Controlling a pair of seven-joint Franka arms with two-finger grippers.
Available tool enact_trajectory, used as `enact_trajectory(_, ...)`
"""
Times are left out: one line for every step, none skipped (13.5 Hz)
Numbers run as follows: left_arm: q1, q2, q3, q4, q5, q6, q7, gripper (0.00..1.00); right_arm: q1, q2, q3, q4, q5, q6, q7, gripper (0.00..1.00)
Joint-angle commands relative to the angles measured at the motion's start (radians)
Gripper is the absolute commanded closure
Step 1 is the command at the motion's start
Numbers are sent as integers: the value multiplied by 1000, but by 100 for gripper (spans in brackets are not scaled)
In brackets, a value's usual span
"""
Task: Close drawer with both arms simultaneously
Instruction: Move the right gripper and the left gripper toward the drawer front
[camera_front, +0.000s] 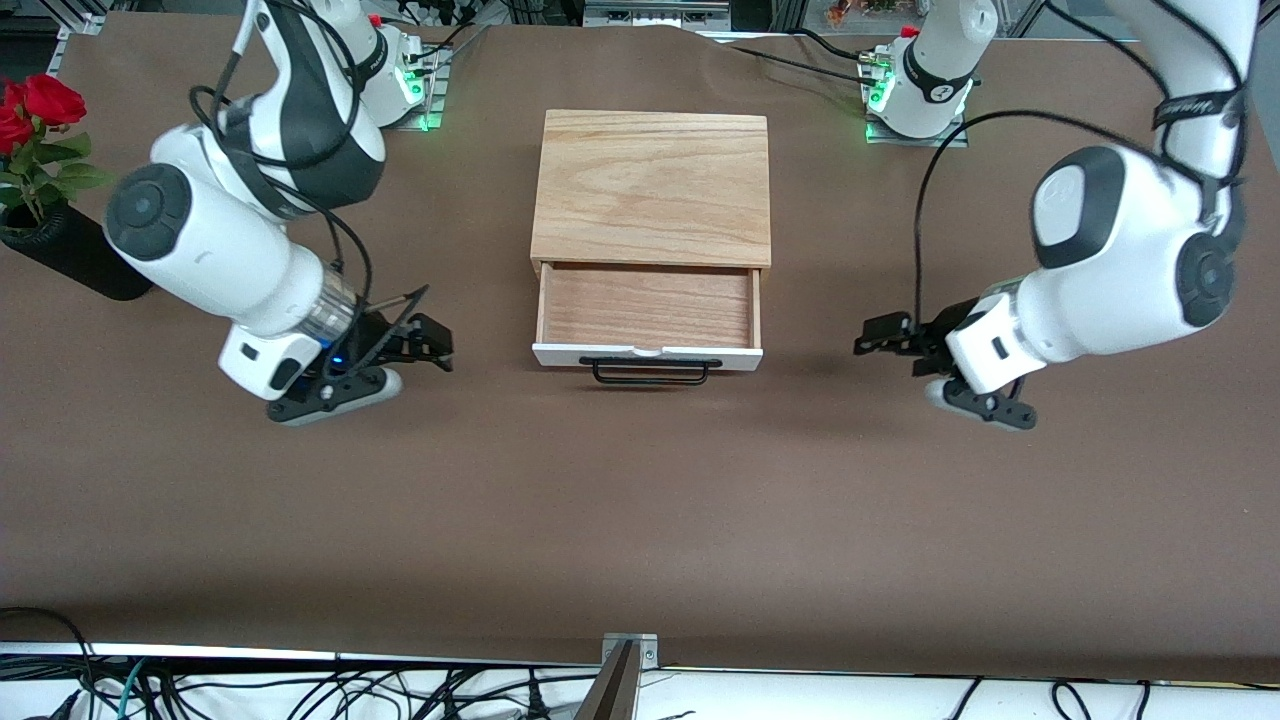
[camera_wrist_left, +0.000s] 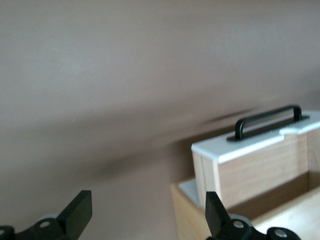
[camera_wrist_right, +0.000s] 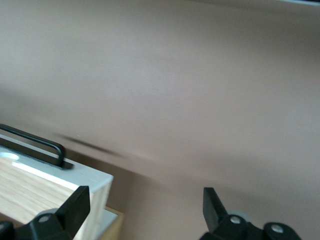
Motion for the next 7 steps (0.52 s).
enact_trajectory(-75,46,1,28,-35,65,-36,0,12,39,11,2,40,76,5,0)
enact_trajectory(-109,72,1,28,-64,95,-42,0,32,56,11,2,42,107,5,0)
enact_trajectory(-134,118,1,29,-104,123,-42,0,53,76,11,2,42,139,6,0)
enact_trajectory(-146,149,1,29,-130,144,-41,0,74,96,11,2,42,173,7,0)
enact_trajectory(-158,167,0,31,-135,167,-39,0,82,114,11,2,42,199,5,0)
enact_trajectory(-180,174,1,31,-136,198,-40,0,84,130,14,2,54,218,3,0)
enact_trajectory(-198,187,1,31,-136,239,-42,0,84,142,25,2,86,229,3,0)
